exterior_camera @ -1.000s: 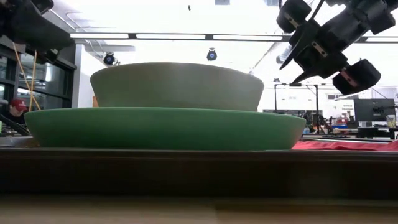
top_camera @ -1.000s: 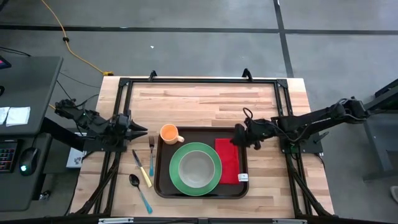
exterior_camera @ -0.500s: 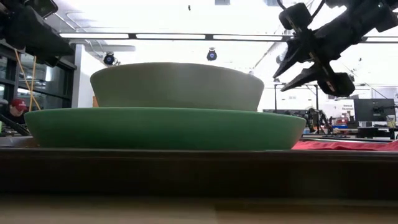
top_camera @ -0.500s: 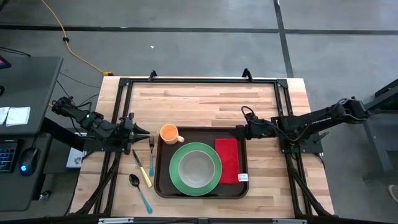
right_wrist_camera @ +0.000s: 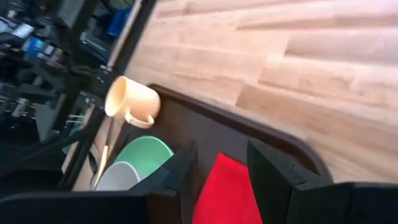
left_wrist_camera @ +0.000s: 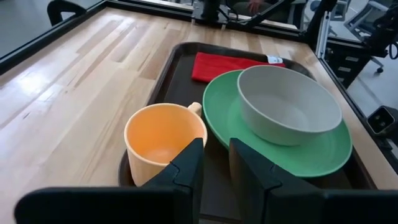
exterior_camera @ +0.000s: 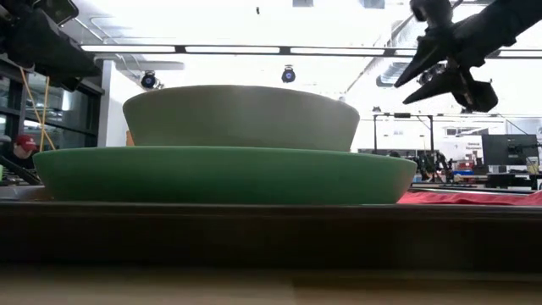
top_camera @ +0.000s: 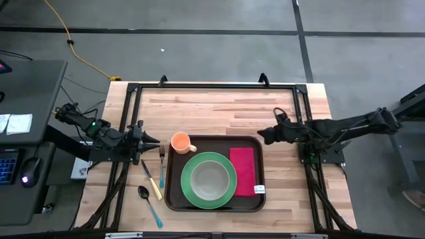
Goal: Set up tray
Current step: Put the blue fork on the red table napkin
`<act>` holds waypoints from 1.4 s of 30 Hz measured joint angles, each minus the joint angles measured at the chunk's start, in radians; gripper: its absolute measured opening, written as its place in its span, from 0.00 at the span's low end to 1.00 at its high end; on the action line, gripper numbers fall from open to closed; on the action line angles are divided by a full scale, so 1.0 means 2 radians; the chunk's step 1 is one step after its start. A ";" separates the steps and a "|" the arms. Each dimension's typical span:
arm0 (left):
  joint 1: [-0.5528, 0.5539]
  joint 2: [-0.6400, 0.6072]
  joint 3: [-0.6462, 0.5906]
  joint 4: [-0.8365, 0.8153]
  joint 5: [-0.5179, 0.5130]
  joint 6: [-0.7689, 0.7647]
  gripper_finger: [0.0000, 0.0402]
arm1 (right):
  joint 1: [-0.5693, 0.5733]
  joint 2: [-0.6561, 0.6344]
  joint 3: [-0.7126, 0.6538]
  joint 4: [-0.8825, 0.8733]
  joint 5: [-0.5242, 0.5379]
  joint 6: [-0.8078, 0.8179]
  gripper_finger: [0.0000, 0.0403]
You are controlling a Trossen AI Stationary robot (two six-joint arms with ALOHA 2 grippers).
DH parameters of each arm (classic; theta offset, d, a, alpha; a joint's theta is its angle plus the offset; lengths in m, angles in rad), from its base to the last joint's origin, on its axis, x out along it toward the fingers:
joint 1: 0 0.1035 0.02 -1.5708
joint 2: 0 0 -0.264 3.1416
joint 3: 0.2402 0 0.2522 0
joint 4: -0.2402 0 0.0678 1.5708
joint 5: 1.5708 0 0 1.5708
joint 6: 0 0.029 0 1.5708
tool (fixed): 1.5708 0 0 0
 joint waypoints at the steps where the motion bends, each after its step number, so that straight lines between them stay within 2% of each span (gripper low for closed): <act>1: 0.000 0.000 0.000 0.000 -0.001 0.000 0.27 | 0.000 -0.009 0.000 -0.003 0.002 -0.008 0.28; 11: 0.000 0.000 0.000 -0.001 -0.010 0.000 0.27 | 0.000 -0.061 0.000 -0.071 0.014 -0.047 0.28; 20: 0.000 0.000 0.000 -0.003 -0.014 0.000 0.27 | 0.000 -0.065 -0.009 -0.070 0.021 -0.092 0.28; 22: 0.000 0.000 0.000 -0.004 -0.014 0.000 0.27 | 0.000 -0.067 -0.027 -0.056 0.018 -0.092 0.28; 30: 0.000 0.000 0.000 -0.004 -0.014 -0.004 0.27 | 0.000 -0.085 -0.116 0.088 -0.010 -0.096 0.28; 37: 0.000 0.000 0.000 -0.009 -0.015 0.019 0.27 | 0.000 -0.102 -0.163 0.146 -0.011 -0.095 0.28; 42: 0.000 0.000 0.000 -0.008 -0.015 0.021 0.27 | 0.000 -0.106 -0.169 0.149 -0.010 -0.107 0.28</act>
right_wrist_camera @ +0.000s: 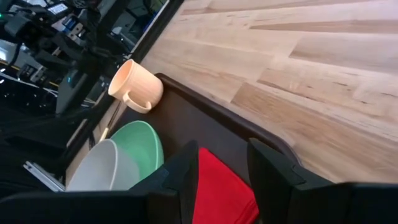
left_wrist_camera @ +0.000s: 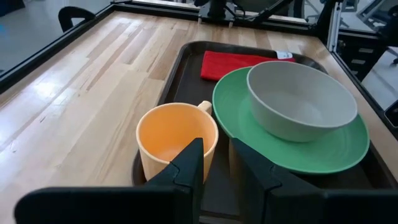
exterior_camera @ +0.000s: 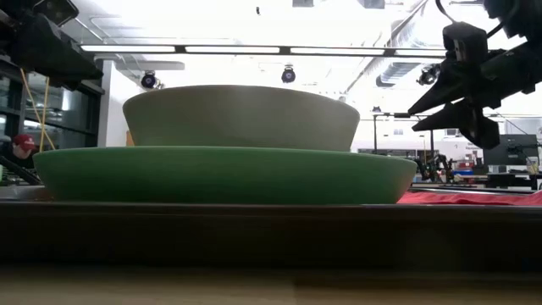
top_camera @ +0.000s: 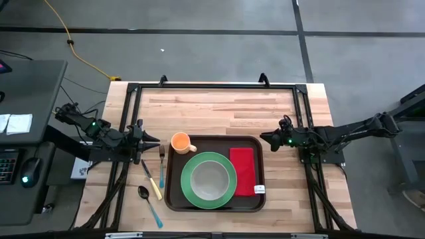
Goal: Set up tray
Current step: Put the blue fork on the red table napkin
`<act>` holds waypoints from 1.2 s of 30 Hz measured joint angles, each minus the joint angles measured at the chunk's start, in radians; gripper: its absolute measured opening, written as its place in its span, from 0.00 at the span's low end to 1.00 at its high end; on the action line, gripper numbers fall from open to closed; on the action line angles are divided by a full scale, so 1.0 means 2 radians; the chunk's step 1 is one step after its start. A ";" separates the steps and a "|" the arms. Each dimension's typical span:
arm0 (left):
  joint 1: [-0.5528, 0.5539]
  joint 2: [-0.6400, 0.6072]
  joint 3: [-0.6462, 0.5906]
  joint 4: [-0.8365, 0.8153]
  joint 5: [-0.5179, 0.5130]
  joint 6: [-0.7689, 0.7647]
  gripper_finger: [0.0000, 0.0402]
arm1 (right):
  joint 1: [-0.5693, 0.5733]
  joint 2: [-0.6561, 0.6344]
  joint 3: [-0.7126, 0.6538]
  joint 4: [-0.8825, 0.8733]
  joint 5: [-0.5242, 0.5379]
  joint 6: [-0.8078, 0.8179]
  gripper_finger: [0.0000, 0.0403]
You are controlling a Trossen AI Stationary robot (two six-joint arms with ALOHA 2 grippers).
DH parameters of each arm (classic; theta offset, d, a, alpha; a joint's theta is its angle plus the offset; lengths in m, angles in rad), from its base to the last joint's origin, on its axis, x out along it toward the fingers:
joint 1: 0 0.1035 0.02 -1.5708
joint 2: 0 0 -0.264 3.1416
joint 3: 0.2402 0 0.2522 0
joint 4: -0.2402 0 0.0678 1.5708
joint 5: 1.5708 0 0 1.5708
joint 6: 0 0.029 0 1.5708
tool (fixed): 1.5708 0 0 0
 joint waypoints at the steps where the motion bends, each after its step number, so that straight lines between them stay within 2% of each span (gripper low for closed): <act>1: 0.000 0.000 0.000 0.000 0.000 0.000 0.27 | 0.000 0.000 0.000 0.000 0.000 -0.004 0.28; 11: 0.000 0.000 0.000 -0.002 0.003 0.000 0.27 | 0.000 0.000 0.000 0.004 -0.003 -0.025 0.28; 16: 0.000 0.000 0.000 -0.003 0.023 -0.006 0.27 | 0.000 0.000 0.000 0.004 -0.018 -0.075 0.28; 20: 0.000 0.000 0.000 -0.010 0.050 -0.063 0.27 | 0.000 0.000 0.000 0.004 -0.019 -0.076 0.28; 25: 0.000 0.000 0.000 -0.024 0.111 -0.136 0.27 | 0.000 0.000 0.000 0.004 -0.019 -0.076 0.28; 28: 0.000 0.000 0.000 -0.025 0.132 -0.150 0.27 | 0.000 0.000 0.000 0.004 -0.019 -0.078 0.28; 36: 0.000 0.000 0.000 -0.025 0.130 -0.188 0.27 | 0.000 0.000 0.000 0.004 -0.029 -0.080 0.28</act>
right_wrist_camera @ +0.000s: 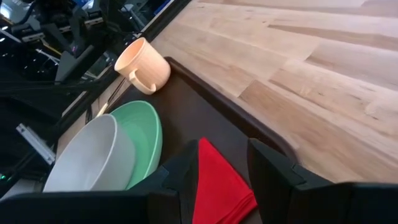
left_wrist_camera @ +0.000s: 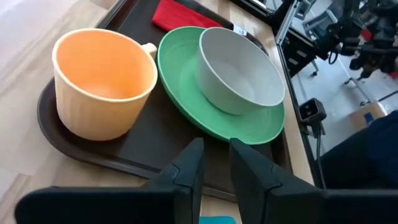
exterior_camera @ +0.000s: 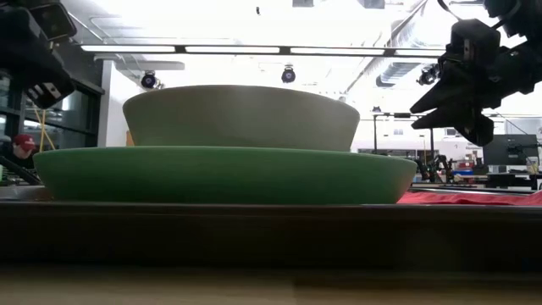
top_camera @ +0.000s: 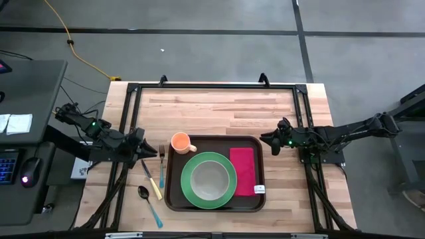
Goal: Set up tray
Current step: Put the blue fork on the red table napkin
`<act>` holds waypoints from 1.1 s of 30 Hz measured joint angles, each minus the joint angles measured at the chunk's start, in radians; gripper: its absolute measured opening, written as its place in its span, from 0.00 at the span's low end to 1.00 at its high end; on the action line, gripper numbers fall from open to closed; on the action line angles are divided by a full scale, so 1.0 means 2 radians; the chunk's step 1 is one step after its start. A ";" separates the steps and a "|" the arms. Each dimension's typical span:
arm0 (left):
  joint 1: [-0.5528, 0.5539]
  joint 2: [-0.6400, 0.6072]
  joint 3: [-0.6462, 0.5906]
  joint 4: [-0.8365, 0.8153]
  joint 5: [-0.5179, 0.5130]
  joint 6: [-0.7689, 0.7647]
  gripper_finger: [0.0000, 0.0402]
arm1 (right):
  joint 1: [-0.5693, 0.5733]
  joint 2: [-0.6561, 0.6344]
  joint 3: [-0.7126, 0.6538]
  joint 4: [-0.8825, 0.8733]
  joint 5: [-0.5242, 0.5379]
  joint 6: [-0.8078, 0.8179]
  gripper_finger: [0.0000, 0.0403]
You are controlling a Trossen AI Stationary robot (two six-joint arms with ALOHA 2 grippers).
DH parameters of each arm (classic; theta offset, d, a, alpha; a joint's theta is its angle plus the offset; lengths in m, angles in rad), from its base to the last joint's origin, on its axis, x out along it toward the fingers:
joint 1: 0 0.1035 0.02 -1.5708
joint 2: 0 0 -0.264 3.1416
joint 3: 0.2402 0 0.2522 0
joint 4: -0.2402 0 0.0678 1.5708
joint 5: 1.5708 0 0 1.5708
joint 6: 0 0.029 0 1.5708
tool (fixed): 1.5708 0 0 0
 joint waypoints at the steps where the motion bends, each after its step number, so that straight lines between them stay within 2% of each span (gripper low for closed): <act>1: 0.000 0.000 0.000 0.000 0.000 -0.006 0.27 | 0.000 0.000 0.000 0.000 -0.003 0.000 0.28; 9: 0.000 0.000 0.000 0.000 0.001 -0.023 0.27 | 0.000 0.000 0.000 0.000 -0.001 0.000 0.28; 22: 0.000 0.013 0.004 -0.049 0.003 -0.163 0.27 | 0.000 0.000 0.000 -0.003 -0.001 0.016 0.28; 27: 0.000 0.067 0.043 -0.058 0.000 -0.173 0.27 | 0.000 0.000 0.000 -0.007 0.002 0.020 0.28; 33: 0.000 0.162 0.142 -0.167 0.002 -0.182 0.27 | 0.000 0.000 0.000 -0.012 0.030 0.021 0.28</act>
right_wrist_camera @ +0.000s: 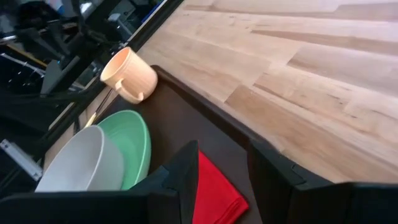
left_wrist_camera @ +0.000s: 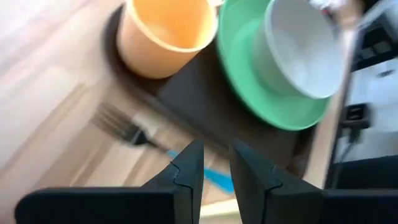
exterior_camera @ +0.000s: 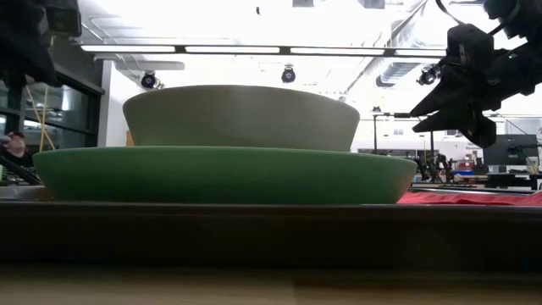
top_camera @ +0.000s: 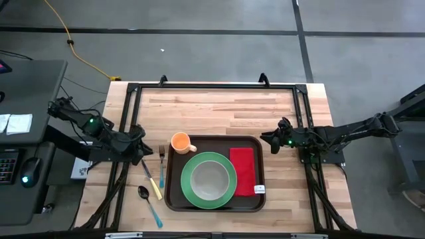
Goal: Set up tray
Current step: Put the blue fork on the red table napkin
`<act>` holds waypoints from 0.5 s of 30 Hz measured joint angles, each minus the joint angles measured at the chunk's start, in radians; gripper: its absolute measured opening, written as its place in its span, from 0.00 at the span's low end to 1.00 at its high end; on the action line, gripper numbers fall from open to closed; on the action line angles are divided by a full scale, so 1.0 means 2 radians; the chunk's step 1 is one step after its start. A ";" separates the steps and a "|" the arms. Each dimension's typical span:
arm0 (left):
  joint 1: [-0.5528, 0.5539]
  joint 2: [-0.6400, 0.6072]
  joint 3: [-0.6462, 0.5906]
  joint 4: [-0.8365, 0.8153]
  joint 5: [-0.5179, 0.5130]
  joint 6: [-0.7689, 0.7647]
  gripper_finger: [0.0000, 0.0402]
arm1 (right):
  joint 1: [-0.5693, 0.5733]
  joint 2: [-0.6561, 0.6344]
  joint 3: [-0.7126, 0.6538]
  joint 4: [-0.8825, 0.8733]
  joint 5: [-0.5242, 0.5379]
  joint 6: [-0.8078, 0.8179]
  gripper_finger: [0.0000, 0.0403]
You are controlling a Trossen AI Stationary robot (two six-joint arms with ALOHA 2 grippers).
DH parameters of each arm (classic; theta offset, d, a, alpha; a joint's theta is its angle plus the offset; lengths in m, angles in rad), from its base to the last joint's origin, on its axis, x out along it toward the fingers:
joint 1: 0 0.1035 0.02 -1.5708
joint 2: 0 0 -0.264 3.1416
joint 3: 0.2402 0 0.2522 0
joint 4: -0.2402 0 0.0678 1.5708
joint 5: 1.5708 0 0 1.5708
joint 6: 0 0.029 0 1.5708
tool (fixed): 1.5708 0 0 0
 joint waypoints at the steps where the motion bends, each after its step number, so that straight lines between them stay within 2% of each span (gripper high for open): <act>1: 0.000 0.015 0.018 -0.022 0.001 -0.005 0.27 | 0.000 0.000 0.000 0.000 0.004 0.000 0.28; 6: 0.000 0.084 0.089 -0.103 0.002 -0.032 0.27 | 0.000 0.000 0.000 -0.001 0.011 0.000 0.28; 10: 0.000 0.130 0.123 -0.122 0.002 -0.047 0.27 | 0.000 0.000 0.000 -0.001 0.012 0.000 0.28; 15: 0.000 0.176 0.145 -0.137 0.016 -0.103 0.27 | 0.000 0.000 0.000 -0.001 0.011 0.000 0.28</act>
